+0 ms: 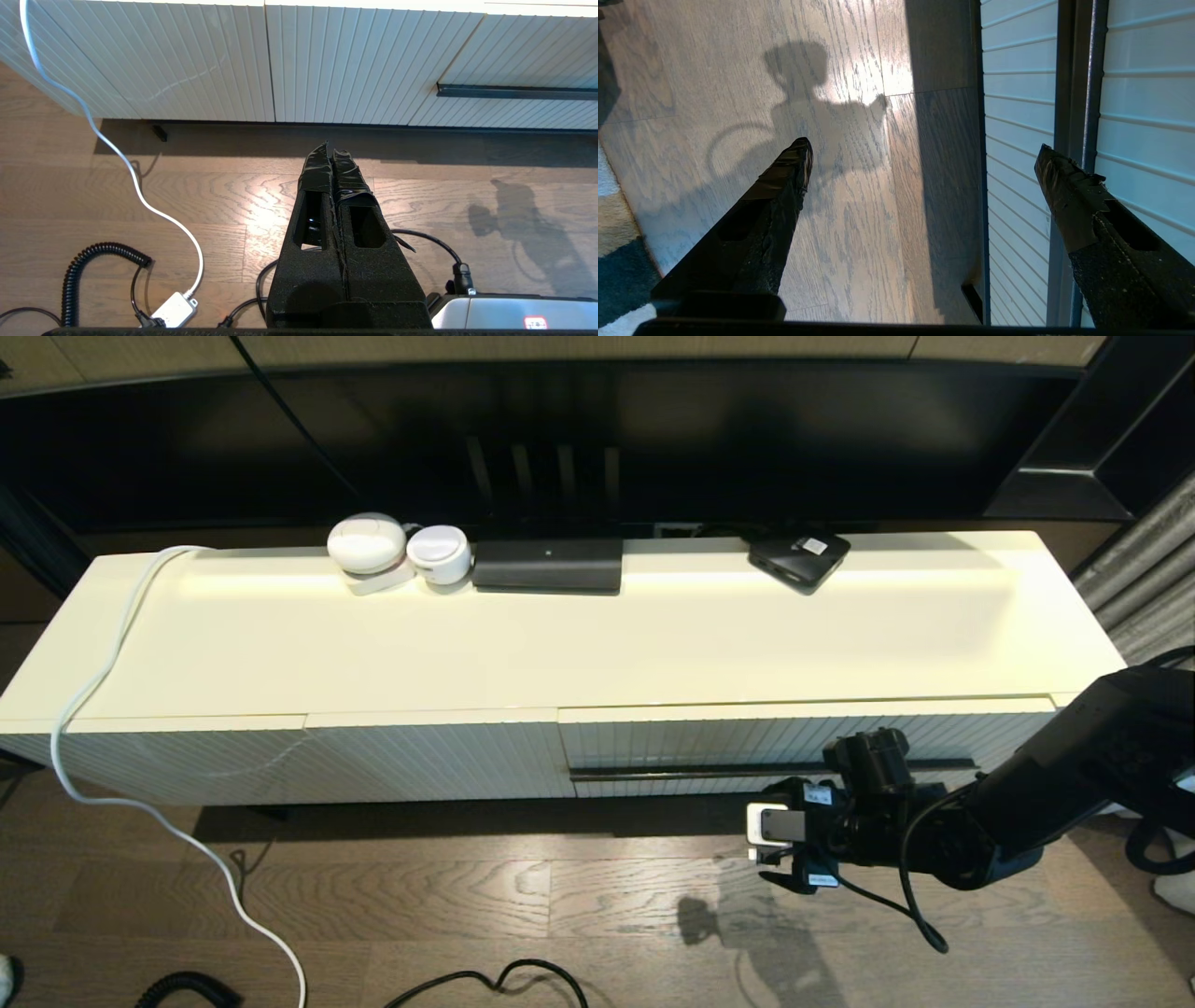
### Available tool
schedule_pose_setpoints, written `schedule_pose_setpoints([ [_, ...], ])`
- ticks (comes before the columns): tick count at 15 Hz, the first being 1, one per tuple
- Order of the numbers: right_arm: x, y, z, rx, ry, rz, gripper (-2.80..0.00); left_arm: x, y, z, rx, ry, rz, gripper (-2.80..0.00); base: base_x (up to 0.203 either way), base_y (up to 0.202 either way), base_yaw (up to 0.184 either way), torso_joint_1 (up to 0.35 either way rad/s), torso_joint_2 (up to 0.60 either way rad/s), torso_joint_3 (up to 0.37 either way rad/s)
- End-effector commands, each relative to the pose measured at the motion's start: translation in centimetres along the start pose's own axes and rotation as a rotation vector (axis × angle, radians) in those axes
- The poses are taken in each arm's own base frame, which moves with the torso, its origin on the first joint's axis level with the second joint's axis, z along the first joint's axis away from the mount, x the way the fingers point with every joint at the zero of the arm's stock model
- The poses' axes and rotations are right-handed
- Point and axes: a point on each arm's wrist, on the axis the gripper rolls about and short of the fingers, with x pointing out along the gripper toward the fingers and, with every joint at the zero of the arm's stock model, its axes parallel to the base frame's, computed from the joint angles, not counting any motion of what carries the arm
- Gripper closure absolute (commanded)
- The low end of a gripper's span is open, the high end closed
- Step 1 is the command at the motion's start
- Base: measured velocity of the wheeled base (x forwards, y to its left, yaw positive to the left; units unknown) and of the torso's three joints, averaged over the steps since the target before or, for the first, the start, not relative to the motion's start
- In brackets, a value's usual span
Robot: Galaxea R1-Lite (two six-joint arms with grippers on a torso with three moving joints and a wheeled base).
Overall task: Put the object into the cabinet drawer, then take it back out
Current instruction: Open the drawer
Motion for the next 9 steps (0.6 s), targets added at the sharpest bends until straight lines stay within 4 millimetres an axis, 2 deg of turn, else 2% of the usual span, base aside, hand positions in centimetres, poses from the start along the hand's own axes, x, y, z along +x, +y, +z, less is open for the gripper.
schedule_pose_setpoints([
  [1, 0.2, 0.0, 0.0, -0.007, -0.002, -0.001, -2.8, 0.0, 0.0, 0.0, -0.001, 0.0, 0.0, 0.0, 0.0, 0.0, 0.0, 0.0, 0.0, 0.0],
  [3, 0.2, -0.9, -0.1, -0.061, -0.003, -0.029, -2.8, 0.0, 0.0, 0.0, -0.001, 0.0, -0.001, 0.0, 0.0, 0.0, 0.0, 0.0, 0.0, 0.0],
  [9, 0.6, -2.0, -0.9, -0.055, 0.009, -0.061, -2.8, 0.0, 0.0, 0.0, -0.001, 0.0, 0.0, 0.0, 0.0, 0.0, 0.0, 0.0, 0.0, 0.0],
])
